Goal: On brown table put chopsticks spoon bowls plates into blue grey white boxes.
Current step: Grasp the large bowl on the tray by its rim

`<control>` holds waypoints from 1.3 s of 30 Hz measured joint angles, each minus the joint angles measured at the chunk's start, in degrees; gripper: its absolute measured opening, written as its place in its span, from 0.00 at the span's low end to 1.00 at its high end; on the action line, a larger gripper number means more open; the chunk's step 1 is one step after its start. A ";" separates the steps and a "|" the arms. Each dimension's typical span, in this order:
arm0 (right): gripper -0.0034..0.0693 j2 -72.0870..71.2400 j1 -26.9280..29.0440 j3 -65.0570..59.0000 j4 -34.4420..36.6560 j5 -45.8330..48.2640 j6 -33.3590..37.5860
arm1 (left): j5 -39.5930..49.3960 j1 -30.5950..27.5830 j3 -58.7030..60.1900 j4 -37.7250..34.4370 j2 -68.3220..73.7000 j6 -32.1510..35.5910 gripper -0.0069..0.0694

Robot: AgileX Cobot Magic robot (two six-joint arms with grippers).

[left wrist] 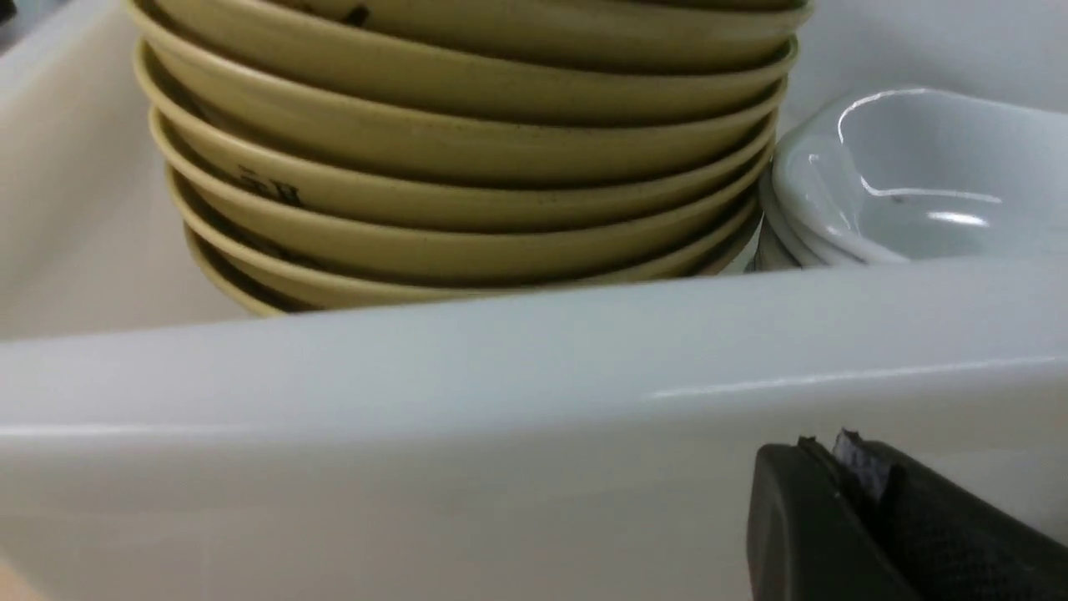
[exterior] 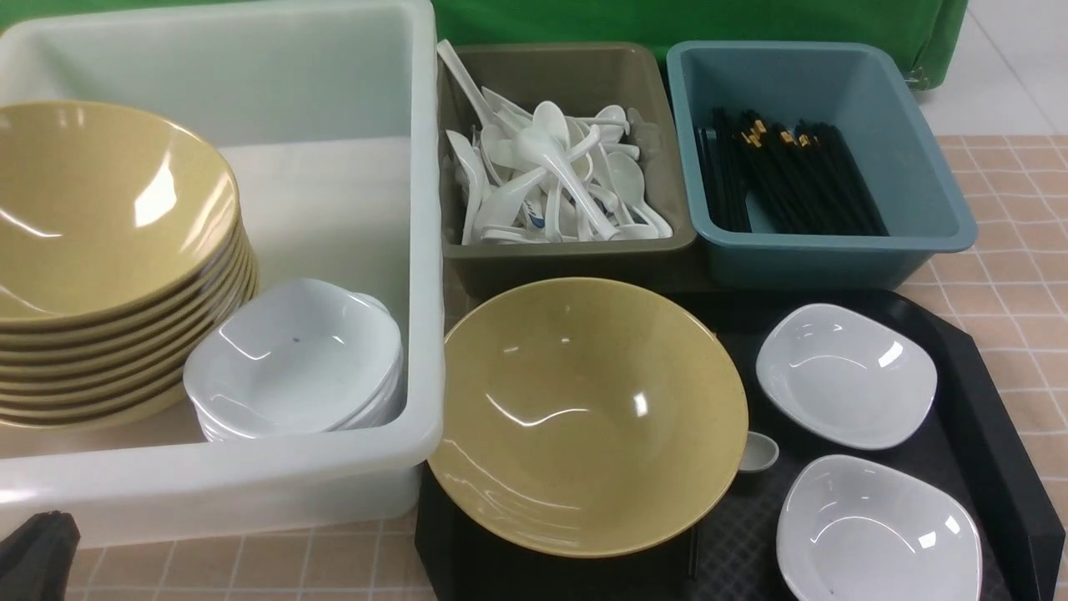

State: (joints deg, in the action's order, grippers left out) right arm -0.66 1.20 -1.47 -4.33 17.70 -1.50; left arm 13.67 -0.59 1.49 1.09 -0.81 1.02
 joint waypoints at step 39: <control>0.21 27.81 0.00 25.45 0.59 -1.16 -7.20 | 4.09 6.43 -41.88 6.50 37.67 -20.22 0.09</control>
State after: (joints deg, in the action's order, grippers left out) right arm 27.15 1.20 23.97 -3.74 16.54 -8.70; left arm 17.76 5.84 -40.39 7.59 36.86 -19.20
